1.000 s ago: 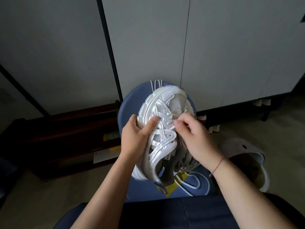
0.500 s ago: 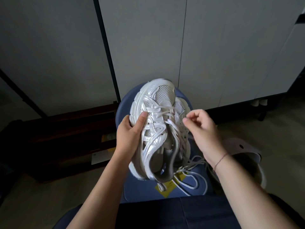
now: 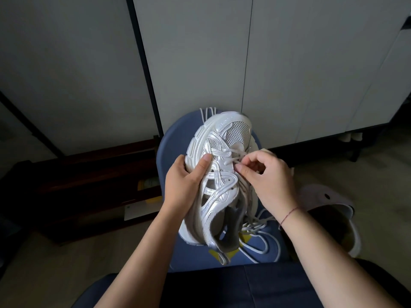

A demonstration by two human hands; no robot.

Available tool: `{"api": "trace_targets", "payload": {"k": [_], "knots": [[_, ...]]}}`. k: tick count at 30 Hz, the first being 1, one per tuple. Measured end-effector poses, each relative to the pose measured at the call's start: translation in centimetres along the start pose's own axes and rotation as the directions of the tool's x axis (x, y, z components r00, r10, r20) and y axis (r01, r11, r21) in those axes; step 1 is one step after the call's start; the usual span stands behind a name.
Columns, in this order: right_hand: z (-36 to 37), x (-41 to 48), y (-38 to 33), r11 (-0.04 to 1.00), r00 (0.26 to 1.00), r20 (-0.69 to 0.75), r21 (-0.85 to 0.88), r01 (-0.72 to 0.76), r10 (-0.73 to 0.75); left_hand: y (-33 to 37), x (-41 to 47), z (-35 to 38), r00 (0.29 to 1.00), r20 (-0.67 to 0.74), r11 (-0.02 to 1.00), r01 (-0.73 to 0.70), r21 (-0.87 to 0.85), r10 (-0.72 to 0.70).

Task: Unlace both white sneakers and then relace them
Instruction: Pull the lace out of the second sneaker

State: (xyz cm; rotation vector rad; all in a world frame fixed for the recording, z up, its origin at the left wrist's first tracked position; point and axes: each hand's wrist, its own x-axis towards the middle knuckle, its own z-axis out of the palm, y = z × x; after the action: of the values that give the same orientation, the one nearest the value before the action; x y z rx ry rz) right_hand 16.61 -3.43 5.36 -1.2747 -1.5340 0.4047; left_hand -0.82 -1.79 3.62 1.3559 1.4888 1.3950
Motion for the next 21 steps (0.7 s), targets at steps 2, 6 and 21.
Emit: {"api": "trace_targets", "payload": {"k": [2,6,21], "knots": [[-0.2,0.1,0.3,0.995,0.995,0.088,0.084,-0.055,0.047,-0.1,0.2,-0.2,1.000,-0.005,1.000,-0.004,-0.001,0.004],[-0.6,0.2,0.1,0.887,0.958,0.232,0.390,-0.249,0.167,-0.1,0.3,-0.6,1.000,-0.010,1.000,-0.022,0.016,0.022],[-1.0,0.1,0.6,0.819,0.925,0.242,0.435,-0.374,0.294,-0.6,0.5,-0.4,0.998,-0.054,0.999,0.035,-0.002,-0.035]]}}
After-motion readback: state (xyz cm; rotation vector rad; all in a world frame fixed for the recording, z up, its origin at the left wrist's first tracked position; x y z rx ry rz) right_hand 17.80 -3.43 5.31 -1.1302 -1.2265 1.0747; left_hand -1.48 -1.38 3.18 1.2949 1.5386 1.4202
